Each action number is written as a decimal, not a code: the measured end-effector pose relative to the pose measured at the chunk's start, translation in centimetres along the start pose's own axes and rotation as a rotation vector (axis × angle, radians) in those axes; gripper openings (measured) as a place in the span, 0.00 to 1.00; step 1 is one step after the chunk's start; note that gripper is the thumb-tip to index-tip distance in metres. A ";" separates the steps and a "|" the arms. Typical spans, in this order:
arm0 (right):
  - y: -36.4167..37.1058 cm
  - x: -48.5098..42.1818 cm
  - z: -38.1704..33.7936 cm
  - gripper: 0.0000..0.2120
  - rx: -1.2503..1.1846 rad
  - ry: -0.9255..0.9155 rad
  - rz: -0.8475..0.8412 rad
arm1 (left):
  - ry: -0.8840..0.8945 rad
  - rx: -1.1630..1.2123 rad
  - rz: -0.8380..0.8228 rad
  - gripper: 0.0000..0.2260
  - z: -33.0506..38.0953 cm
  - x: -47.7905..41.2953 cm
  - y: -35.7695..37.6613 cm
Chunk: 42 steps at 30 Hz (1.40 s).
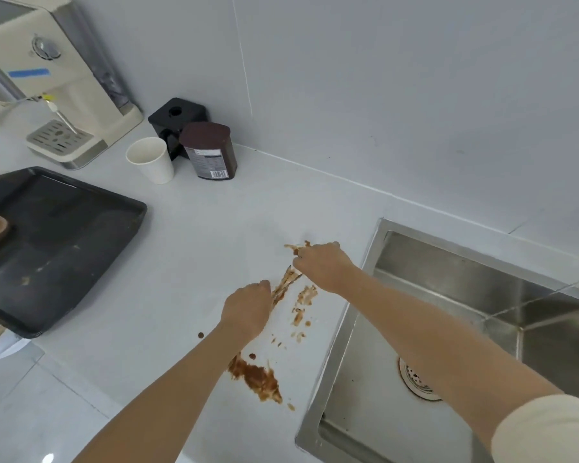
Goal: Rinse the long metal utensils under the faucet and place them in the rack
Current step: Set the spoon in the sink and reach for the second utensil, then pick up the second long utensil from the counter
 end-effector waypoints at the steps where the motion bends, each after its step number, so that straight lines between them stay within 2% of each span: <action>1: 0.0 0.9 0.8 0.18 -0.020 0.023 0.021 | 0.024 0.024 0.016 0.06 0.6 0.0 -0.5; 5: 1.0 5.9 4.1 0.18 -0.091 0.120 0.041 | 0.173 0.235 0.032 0.06 4.2 0.3 -2.1; 9: 4.0 10.8 7.4 0.18 -0.160 0.235 0.111 | 0.371 0.488 -0.050 0.06 9.2 0.5 -2.5; 11: 5.3 13.4 8.5 0.17 -0.166 0.282 0.296 | 0.449 0.445 -0.093 0.09 12.1 0.6 -2.4; 14: 8.0 16.7 9.9 0.23 -0.183 0.398 0.380 | 0.499 0.404 -0.150 0.16 16.0 0.8 -1.8; 17: 11.1 19.1 11.0 0.22 -0.304 0.499 0.465 | 0.523 0.377 -0.147 0.12 19.1 1.0 -1.4; 19: 12.1 21.1 11.7 0.16 -0.391 0.579 0.622 | 0.539 0.345 -0.133 0.10 20.7 1.0 -1.5; 21: 13.6 23.3 12.7 0.05 -0.655 0.688 0.774 | 0.549 0.254 -0.077 0.12 21.9 0.9 -1.7; 22: 14.3 24.2 13.4 0.04 -0.877 0.748 0.770 | 0.552 0.213 -0.049 0.12 22.3 0.8 -1.9; 24: 15.6 25.9 14.4 0.07 -1.499 0.780 0.771 | 0.545 0.128 0.015 0.09 23.3 0.6 -2.6; 27: 16.6 27.1 16.1 0.06 -2.286 0.628 0.925 | 0.545 0.003 0.118 0.08 24.7 0.2 -3.9; 29: 16.9 27.1 17.3 0.07 -2.536 0.492 0.975 | 0.557 -0.071 0.158 0.09 25.8 0.2 -4.8; 33: 17.2 26.6 19.1 0.12 -2.614 0.418 1.088 | 0.557 -0.200 0.213 0.08 27.8 -0.4 -6.9; 38: 17.0 25.7 20.5 0.13 -2.535 0.388 1.173 | 0.551 -0.341 0.269 0.09 29.3 -1.4 -9.0; 42: 16.7 24.9 21.3 0.11 -2.571 0.362 1.255 | 0.550 -0.405 0.295 0.09 29.7 -2.8 -10.1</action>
Point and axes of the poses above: each hand's wrist, its own x-axis away from the middle knuckle, its own y-axis out of the palm, z = x × y, the point moved 3 cm from there along -x, towards the middle knuckle, and after that the axes turned 13 degrees about -z, right-handed, at the moved point
